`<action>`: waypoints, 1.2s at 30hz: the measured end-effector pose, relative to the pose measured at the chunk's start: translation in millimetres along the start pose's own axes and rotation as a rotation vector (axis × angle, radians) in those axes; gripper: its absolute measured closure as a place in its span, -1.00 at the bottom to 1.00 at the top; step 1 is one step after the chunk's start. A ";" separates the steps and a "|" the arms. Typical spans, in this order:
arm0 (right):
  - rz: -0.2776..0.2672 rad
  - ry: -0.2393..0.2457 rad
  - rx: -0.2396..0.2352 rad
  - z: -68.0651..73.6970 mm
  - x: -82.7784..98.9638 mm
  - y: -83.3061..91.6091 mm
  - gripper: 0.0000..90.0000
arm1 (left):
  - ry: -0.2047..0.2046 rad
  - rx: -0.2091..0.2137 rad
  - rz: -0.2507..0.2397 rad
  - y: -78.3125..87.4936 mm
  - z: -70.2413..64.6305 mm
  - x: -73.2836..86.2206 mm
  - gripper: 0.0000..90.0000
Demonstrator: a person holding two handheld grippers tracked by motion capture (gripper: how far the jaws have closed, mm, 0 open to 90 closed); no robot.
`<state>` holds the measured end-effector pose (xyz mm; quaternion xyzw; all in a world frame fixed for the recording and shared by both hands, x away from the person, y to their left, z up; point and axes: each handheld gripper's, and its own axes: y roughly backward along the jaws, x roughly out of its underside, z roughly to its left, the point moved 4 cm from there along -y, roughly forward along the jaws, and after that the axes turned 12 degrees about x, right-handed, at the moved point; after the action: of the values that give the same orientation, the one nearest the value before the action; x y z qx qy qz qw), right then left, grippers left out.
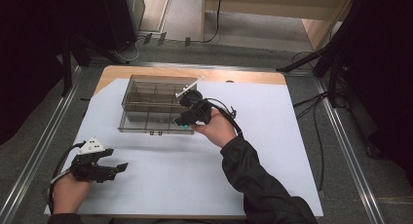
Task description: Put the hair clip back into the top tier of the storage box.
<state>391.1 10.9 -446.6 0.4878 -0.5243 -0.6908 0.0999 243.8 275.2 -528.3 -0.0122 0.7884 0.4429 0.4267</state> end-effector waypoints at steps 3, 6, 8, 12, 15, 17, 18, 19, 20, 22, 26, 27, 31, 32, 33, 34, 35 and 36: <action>-0.014 -0.001 -0.005 -1.7 0.1 3.9 0.29 | 0.005 0.010 -0.009 0.3 -0.4 -1.0 -0.49; -0.011 0.001 -0.005 -3.2 1.2 5.0 0.26 | 0.007 0.014 -0.018 0.4 -1.0 -1.8 -0.49; -0.008 0.000 -0.002 -5.6 3.0 5.5 0.23 | 0.005 0.014 -0.015 0.1 -0.9 -2.0 -0.49; -0.024 -0.015 0.001 -11.2 6.8 7.2 0.20 | 0.005 0.011 -0.009 -1.4 -0.1 -2.4 -0.49; -0.028 -0.020 0.006 -13.9 7.9 7.8 0.18 | 0.003 0.011 -0.006 -1.4 -0.1 -2.6 -0.49; -0.033 -0.035 0.008 -16.9 9.2 10.8 0.16 | 0.000 0.010 -0.010 -1.8 -0.2 -3.6 -0.49; -0.033 -0.035 0.008 -16.9 9.2 10.8 0.16 | 0.000 0.010 -0.010 -1.8 -0.2 -3.6 -0.49; -0.039 -0.038 0.009 -19.0 10.1 12.8 0.14 | 0.001 0.014 -0.006 -2.0 -0.4 -3.5 -0.49; -0.044 -0.038 0.013 -20.3 10.8 13.8 0.14 | 0.000 0.011 -0.004 -2.6 -0.2 -3.7 -0.49; -0.048 -0.045 0.014 -23.0 12.6 15.5 0.12 | -0.002 0.006 -0.001 -3.0 0.2 -4.4 -0.49; -0.048 -0.062 0.020 -29.7 17.0 18.3 0.11 | 0.003 0.014 0.005 -5.3 0.3 -5.4 -0.49; -0.049 -0.066 0.021 -30.8 17.8 19.1 0.11 | 0.003 0.014 0.005 -5.3 0.3 -5.4 -0.49; -0.055 -0.078 0.026 -37.2 22.0 24.1 0.08 | -0.005 0.019 0.008 -7.4 0.5 -7.4 -0.49; -0.055 -0.078 0.026 -37.2 22.0 24.1 0.08 | -0.003 0.020 0.008 -7.9 0.2 -7.6 -0.49; -0.058 -0.082 0.027 -38.6 22.8 24.8 0.07 | -0.008 0.015 0.011 -8.3 0.6 -8.1 -0.49; -0.059 -0.090 0.030 -41.3 24.4 26.4 0.07 | -0.006 0.016 0.008 -8.9 0.4 -8.4 -0.49; -0.066 -0.092 0.030 -43.2 25.3 26.9 0.06 | -0.007 0.021 0.008 -9.1 0.4 -9.0 -0.49; -0.073 -0.106 0.034 -47.8 28.3 29.5 0.04 | -0.009 0.021 0.009 -9.9 0.5 -9.6 -0.49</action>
<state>403.0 -50.1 -437.3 0.4710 -0.5225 -0.7097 0.0383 254.1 266.1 -528.7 -0.0020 0.7913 0.4366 0.4281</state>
